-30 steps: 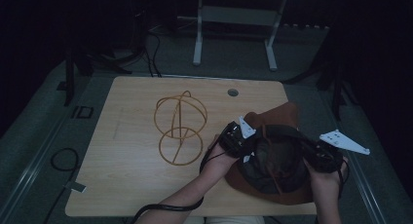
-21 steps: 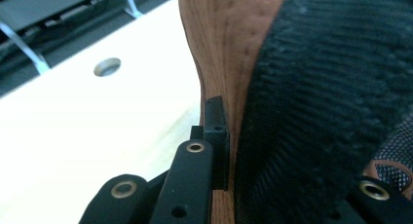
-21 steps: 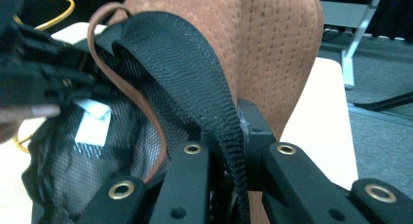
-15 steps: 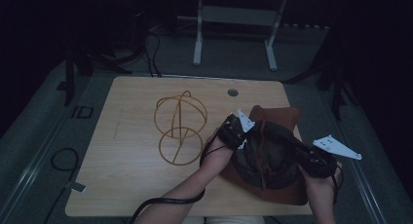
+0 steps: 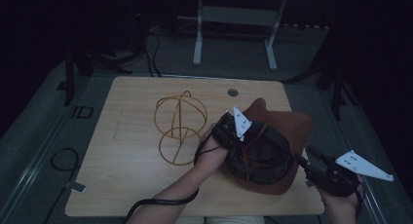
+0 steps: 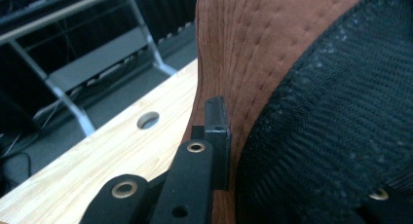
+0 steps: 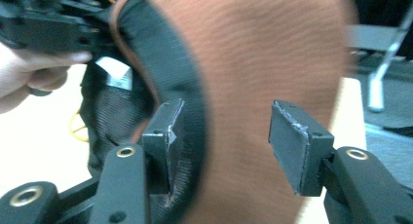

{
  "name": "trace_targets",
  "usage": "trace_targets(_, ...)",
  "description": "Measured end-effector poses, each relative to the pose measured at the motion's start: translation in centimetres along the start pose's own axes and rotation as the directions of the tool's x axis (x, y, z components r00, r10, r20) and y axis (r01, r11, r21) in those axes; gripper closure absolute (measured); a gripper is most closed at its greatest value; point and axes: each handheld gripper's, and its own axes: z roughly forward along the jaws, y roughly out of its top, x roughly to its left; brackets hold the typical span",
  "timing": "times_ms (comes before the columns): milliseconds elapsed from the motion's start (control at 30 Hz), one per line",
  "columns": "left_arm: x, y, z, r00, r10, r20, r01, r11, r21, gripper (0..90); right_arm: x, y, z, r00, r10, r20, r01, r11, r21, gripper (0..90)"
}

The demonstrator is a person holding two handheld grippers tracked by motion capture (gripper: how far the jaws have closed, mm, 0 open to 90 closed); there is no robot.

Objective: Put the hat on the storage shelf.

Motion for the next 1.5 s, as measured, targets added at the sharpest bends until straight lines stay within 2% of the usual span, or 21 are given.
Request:
trace_targets(200,-0.3,-0.7,-2.5,0.9978,0.052,0.040,-0.049,0.9961,-0.072,87.5,-2.9,0.3,-2.8,0.9962,0.003,0.087,0.000,0.9995,-0.030,42.5)
trace_targets(333,-0.4,-1.2,-4.4,0.9897,0.094,0.108,-0.076,0.9838,-0.162,87.4,-5.4,0.2,-3.0,0.9901,0.029,0.137,-0.028,0.9996,-0.008,45.5)
trace_targets(367,-0.2,-1.5,-5.3,0.9790,0.119,0.165,-0.079,0.9694,-0.232,87.4,-5.8,0.0,-2.7,0.9905,0.040,0.132,-0.040,0.9992,-0.004,45.9)
trace_targets(400,-0.2,-1.5,-5.3,0.9790,0.119,0.165,-0.079,0.9694,-0.232,87.3,-5.8,0.0,-2.7,0.9905,0.040,0.132,-0.040,0.9992,-0.004,45.9)
trace_targets(467,0.0,-2.1,-6.1,0.9653,0.147,0.216,-0.077,0.9504,-0.301,87.3,-5.7,-0.2,-1.9,0.9958,0.051,0.076,-0.051,0.9987,0.001,45.9)
trace_targets(500,0.5,-2.9,-6.8,0.9429,0.179,0.281,-0.063,0.9235,-0.379,87.3,-5.5,-0.2,-1.6,0.9974,0.060,0.041,-0.060,0.9982,-0.003,45.3)
trace_targets(533,0.5,-2.9,-6.8,0.9429,0.179,0.281,-0.063,0.9235,-0.379,87.3,-5.0,-0.2,-1.3,0.9986,0.052,0.006,-0.052,0.9986,-0.007,44.8)
trace_targets(567,0.9,-3.5,-7.2,0.9295,0.179,0.322,-0.039,0.9163,-0.399,87.3,-4.5,-0.2,-1.0,0.9986,0.046,-0.025,-0.046,0.9989,-0.007,44.8)
trace_targets(600,0.9,-3.5,-7.2,0.9295,0.179,0.322,-0.039,0.9163,-0.399,87.4,-4.5,-0.2,-1.0,0.9986,0.046,-0.025,-0.046,0.9989,-0.007,44.8)
trace_targets(633,1.4,-4.1,-7.4,0.9128,0.183,0.365,-0.014,0.9082,-0.418,87.3,-3.0,-0.1,-0.2,0.9938,0.020,-0.109,-0.021,0.9998,-0.007,44.4)
trace_targets(733,1.6,-4.6,-7.7,0.9021,0.202,0.381,-0.019,0.9014,-0.432,87.3,-1.8,0.1,0.5,0.9857,0.006,-0.168,-0.006,1.0000,-0.001,44.3)
trace_targets(767,1.7,-5.0,-7.9,0.8974,0.228,0.378,-0.039,0.8940,-0.446,87.3,-0.1,0.3,1.4,0.9698,-0.034,-0.242,0.034,0.9994,-0.001,43.4)
trace_targets(800,1.7,-5.0,-7.9,0.8974,0.228,0.378,-0.039,0.8940,-0.446,87.3,-0.1,0.3,1.4,0.9698,-0.034,-0.242,0.034,0.9994,-0.001,43.4)
trace_targets(900,2.2,-5.4,-8.3,0.8928,0.238,0.382,-0.042,0.8888,-0.456,87.2,2.5,0.5,3.0,0.9229,-0.086,-0.375,0.093,0.9956,0.002,42.2)
trace_targets(967,2.6,-5.5,-8.4,0.9087,0.207,0.363,-0.027,0.8958,-0.444,87.1,3.7,0.5,3.9,0.8827,-0.091,-0.461,0.105,0.9944,0.006,41.9)
trace_targets(1000,2.6,-5.5,-8.4,0.9087,0.207,0.363,-0.027,0.8958,-0.444,87.2,3.7,0.5,3.9,0.8827,-0.091,-0.461,0.105,0.9944,0.006,41.9)
trace_targets(1033,2.7,-5.3,-8.3,0.9211,0.179,0.346,-0.016,0.9052,-0.425,87.2,5.1,0.5,5.1,0.8540,-0.106,-0.509,0.131,0.9913,0.014,41.0)
trace_targets(1167,2.2,-5.1,-8.2,0.9220,0.195,0.335,-0.036,0.9031,-0.428,87.2,6.9,0.6,7.2,0.8189,-0.129,-0.559,0.171,0.9851,0.023,40.3)
trace_targets(1300,1.2,-4.7,-8.0,0.9277,0.216,0.304,-0.072,0.9034,-0.423,87.2,7.5,0.8,8.5,0.7988,-0.118,-0.590,0.158,0.9873,0.016,38.7)
trace_targets(1333,1.0,-4.5,-8.0,0.9343,0.212,0.287,-0.075,0.9030,-0.423,87.2,7.6,0.9,9.0,0.7777,-0.106,-0.620,0.133,0.9912,-0.003,38.6)
trace_targets(1500,0.0,-3.9,-7.7,0.9452,0.225,0.237,-0.106,0.8976,-0.428,87.1,7.3,1.3,9.7,0.7523,-0.079,-0.654,0.074,0.9966,-0.036,40.1)
